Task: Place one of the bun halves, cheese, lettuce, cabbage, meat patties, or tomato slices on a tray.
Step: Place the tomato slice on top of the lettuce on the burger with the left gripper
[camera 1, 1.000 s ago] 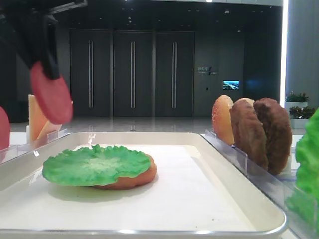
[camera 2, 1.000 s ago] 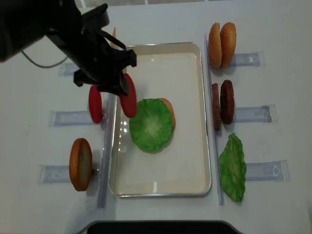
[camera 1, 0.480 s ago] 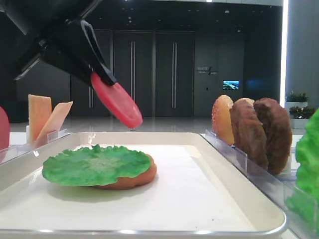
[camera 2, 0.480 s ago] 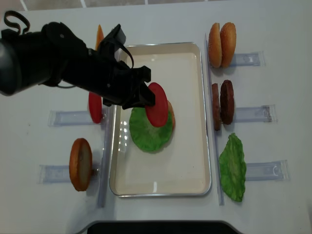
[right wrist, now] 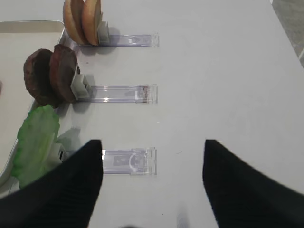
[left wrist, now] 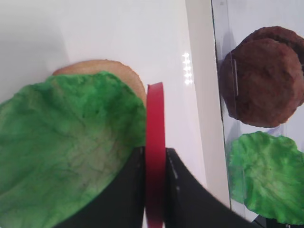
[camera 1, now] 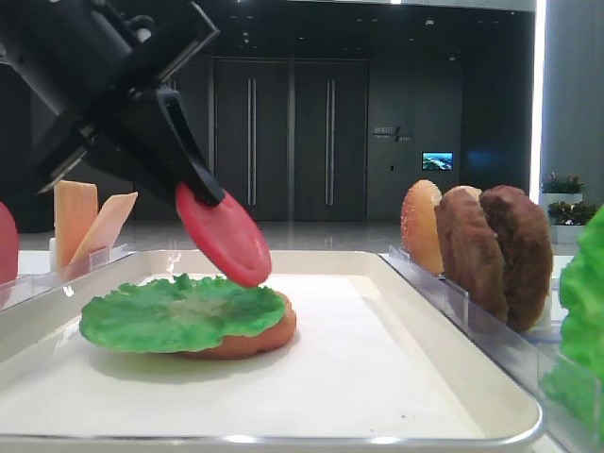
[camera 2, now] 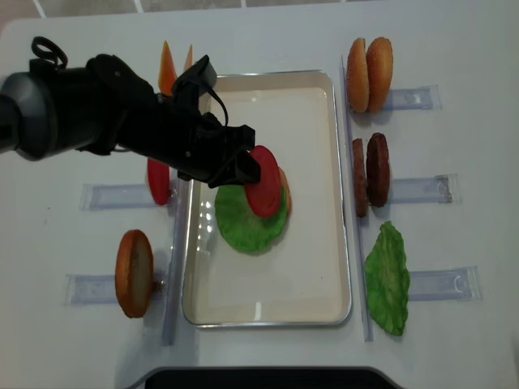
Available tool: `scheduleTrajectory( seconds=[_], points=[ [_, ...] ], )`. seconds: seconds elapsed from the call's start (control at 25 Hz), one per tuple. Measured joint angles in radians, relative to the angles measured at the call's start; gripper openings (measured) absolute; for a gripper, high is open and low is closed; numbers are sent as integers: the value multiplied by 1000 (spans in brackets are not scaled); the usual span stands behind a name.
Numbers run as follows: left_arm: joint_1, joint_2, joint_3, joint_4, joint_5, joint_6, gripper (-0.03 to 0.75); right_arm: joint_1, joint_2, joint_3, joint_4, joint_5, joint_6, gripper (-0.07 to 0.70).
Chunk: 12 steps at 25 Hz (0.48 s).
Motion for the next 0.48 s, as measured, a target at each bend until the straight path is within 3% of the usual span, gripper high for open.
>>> scheduleTrajectory(
  seconds=[0.48],
  points=[
    [0,52,0,-22,-11,33,57,0,0,0,0,0,0,435]
  ],
)
